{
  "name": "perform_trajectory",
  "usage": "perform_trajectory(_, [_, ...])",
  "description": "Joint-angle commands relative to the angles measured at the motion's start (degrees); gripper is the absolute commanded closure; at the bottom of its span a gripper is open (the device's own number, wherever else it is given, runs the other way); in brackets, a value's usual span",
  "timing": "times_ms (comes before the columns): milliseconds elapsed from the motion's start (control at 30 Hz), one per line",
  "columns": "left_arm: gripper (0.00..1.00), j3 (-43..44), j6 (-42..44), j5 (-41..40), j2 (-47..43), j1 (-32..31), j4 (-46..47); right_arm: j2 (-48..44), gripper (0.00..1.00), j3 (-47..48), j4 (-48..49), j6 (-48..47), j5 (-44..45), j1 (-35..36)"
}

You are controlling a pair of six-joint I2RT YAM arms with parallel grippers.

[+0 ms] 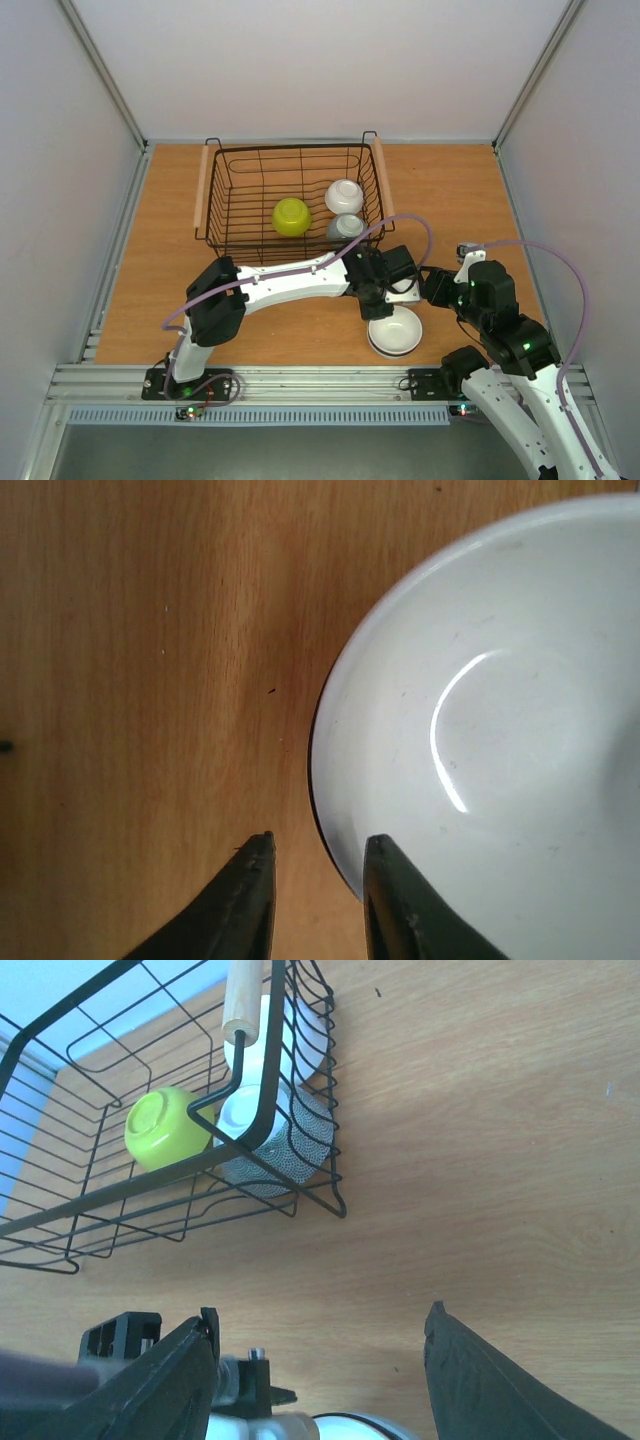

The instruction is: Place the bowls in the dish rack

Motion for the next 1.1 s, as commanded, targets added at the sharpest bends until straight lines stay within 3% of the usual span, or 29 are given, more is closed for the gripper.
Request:
perform_trajectory(0, [0.68, 2.0, -0.18, -0.75, 0.32, -0.51, -1.03, 0.37, 0.43, 0.38, 0.85, -0.4, -0.18, 0.07])
perform_trajectory(133, [0.6, 2.0, -0.43, -0.71, 2.1, -0.58, -1.42, 0.12, 0.42, 0.25, 0.81, -0.27, -0.3, 0.06])
perform_trajectory(600, [0.57, 1.49, -0.77, -2.84, 5.34, -0.79, -0.4, 0.03, 0.42, 0.27, 0.82, -0.36, -0.65, 0.06])
perform_trajectory(1067, [0.57, -0.15, 2.39, -15.71, 0.75, -1.2, 3.26, -0.84, 0.42, 0.84, 0.67, -0.45, -0.63, 0.06])
